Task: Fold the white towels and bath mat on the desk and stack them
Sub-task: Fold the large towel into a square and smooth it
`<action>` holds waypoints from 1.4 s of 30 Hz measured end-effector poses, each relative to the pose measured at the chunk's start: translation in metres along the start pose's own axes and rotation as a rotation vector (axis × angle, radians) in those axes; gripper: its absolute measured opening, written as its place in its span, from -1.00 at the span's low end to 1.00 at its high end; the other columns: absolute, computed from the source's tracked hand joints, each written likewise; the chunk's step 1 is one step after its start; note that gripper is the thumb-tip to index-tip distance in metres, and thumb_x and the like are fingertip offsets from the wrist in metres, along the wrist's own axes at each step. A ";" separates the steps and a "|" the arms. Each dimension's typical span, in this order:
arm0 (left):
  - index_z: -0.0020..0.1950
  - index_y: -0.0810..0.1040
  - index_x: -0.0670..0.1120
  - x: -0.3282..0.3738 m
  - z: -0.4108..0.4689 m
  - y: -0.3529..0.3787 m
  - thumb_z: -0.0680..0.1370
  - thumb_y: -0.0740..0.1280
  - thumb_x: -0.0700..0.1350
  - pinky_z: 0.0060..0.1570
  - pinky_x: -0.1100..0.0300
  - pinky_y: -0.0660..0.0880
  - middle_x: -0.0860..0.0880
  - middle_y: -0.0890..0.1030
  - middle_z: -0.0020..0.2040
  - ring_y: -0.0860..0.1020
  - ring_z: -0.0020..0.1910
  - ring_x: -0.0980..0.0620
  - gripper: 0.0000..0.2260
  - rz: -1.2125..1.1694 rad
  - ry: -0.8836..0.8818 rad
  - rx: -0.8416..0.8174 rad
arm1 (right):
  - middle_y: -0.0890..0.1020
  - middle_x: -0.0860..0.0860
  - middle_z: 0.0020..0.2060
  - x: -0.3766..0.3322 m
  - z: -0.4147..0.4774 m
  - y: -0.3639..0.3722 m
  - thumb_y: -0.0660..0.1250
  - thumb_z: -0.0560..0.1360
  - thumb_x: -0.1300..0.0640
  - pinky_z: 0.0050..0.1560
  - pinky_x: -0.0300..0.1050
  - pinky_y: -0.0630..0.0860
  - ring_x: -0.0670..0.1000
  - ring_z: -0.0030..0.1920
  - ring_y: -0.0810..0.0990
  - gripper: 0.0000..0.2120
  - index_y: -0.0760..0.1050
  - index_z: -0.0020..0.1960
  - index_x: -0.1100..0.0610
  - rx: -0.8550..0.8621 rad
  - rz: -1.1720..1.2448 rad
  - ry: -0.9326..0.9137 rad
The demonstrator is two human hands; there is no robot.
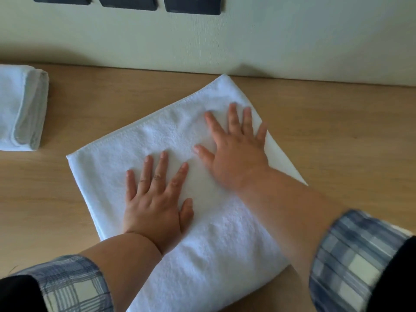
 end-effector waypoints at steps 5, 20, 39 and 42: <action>0.63 0.11 0.13 0.000 0.005 0.000 0.57 0.08 0.21 0.52 -0.30 -0.04 -0.08 0.02 0.66 -0.04 0.63 -0.16 -0.38 0.019 0.001 0.013 | -0.13 0.10 0.63 0.004 0.082 -0.029 -0.19 0.48 -0.50 0.44 0.48 -0.08 0.25 0.59 -0.09 -0.22 -0.15 0.61 -0.19 -0.045 0.032 0.161; 0.63 -0.01 0.20 0.000 0.008 -0.002 0.54 0.02 0.25 0.54 -0.24 -0.16 -0.06 -0.05 0.66 -0.13 0.63 -0.12 -0.35 -0.026 -0.036 -0.068 | -0.20 -0.02 0.62 0.051 -0.102 0.020 -0.19 0.58 -0.40 0.53 0.22 -0.34 0.02 0.59 -0.32 -0.29 -0.25 0.62 -0.12 0.024 0.026 0.120; 0.63 -0.27 0.09 0.016 0.001 -0.019 0.63 -0.14 0.21 0.54 -0.25 -0.20 -0.13 -0.28 0.63 -0.26 0.60 -0.17 -0.39 0.000 -0.054 -0.170 | -0.15 -0.08 0.63 0.095 -0.186 0.016 -0.14 0.39 -0.56 0.56 0.22 -0.07 0.11 0.61 -0.13 -0.10 -0.25 0.60 -0.18 -0.174 0.095 0.327; 0.61 -0.27 0.14 0.043 -0.053 -0.023 0.62 -0.16 0.28 0.56 -0.17 -0.15 -0.10 -0.21 0.65 -0.17 0.62 -0.13 -0.39 -0.114 0.313 -0.080 | -0.08 -0.02 0.63 0.083 -0.193 0.015 -0.03 0.43 -0.54 0.55 0.19 0.04 0.23 0.58 0.01 -0.10 -0.20 0.62 -0.14 -0.178 0.122 0.384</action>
Point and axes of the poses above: each hand's wrist, its own z-axis towards the middle knuckle, its own y-axis out of the palm, x = y × z, the point moved 1 cm from there along z, towards the middle knuckle
